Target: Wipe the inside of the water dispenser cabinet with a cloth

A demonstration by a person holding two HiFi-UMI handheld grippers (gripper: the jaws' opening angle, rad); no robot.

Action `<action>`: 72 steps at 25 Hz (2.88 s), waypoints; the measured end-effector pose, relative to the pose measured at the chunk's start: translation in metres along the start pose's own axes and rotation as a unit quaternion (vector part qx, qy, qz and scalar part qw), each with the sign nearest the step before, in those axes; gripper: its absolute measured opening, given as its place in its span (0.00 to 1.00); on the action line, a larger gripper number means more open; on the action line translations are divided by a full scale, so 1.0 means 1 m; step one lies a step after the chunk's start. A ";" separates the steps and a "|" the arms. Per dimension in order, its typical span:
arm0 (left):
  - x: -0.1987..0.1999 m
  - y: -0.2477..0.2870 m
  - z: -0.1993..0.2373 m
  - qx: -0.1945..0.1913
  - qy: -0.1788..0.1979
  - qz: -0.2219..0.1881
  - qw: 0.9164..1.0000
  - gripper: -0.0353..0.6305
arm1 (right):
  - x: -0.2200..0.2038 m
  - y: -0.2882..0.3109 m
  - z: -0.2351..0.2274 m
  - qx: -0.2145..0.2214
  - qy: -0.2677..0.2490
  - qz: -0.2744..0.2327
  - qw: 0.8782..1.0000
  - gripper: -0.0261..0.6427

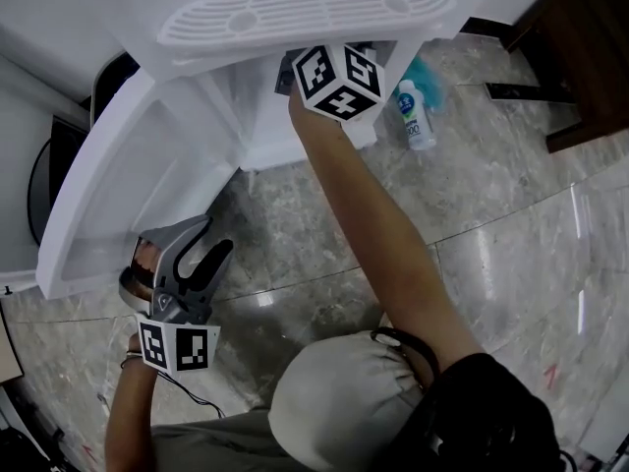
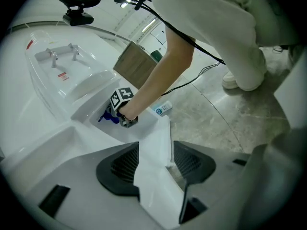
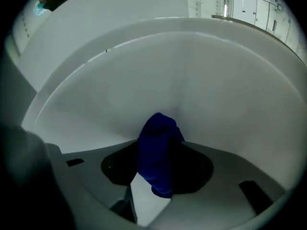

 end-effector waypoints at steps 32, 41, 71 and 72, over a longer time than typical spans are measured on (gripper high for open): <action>0.001 0.005 0.013 0.002 -0.075 0.015 0.997 0.40 | 0.002 0.022 0.020 0.027 -0.117 0.020 0.993 0.26; -0.002 -0.005 0.011 -0.007 -0.114 0.006 0.993 0.40 | 0.003 -0.016 0.025 0.061 -0.098 0.031 0.993 0.26; -0.045 -0.045 0.072 0.046 -0.387 -0.077 0.918 0.40 | -0.084 -0.249 0.183 0.395 -0.192 0.277 0.854 0.27; -0.045 -0.045 0.070 0.045 -0.385 -0.076 0.918 0.40 | -0.086 -0.250 0.184 0.397 -0.197 0.282 0.851 0.28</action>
Point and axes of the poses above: the fingertips, and each gripper's own axes: y forward along the fingers, z to its left, x out of its top, the point moved 1 cm from there along -y, backward along the fingers, and after that the axes turned 12 degrees about z, right-handed, at the moved point
